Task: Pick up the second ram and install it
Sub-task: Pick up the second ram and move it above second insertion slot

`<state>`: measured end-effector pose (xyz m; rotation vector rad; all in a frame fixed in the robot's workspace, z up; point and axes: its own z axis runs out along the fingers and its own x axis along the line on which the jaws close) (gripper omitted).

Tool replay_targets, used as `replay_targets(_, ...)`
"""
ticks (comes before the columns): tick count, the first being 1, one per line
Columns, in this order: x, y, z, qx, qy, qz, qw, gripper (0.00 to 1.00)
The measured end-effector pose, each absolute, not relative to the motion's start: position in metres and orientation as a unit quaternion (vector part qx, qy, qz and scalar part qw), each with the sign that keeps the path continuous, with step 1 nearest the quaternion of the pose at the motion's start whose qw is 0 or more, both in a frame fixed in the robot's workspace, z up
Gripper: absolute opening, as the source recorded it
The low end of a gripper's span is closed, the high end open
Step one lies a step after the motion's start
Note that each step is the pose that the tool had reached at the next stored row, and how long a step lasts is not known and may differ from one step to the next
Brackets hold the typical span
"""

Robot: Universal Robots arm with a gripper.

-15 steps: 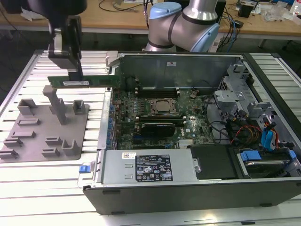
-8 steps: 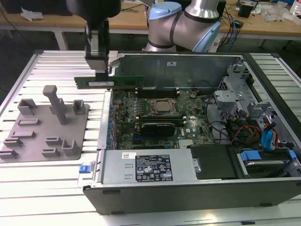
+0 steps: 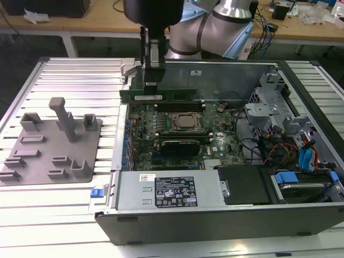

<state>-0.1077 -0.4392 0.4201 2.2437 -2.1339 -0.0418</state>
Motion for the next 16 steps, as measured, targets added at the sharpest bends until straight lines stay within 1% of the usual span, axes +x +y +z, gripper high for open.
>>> replay_targets(10,-0.075,-0.43,0.411,0.717,-0.696,-0.014,0.023,0.09)
replay_targets(16,-0.068,-0.415,0.403,0.711,-0.702,-0.014,0.023,0.09)
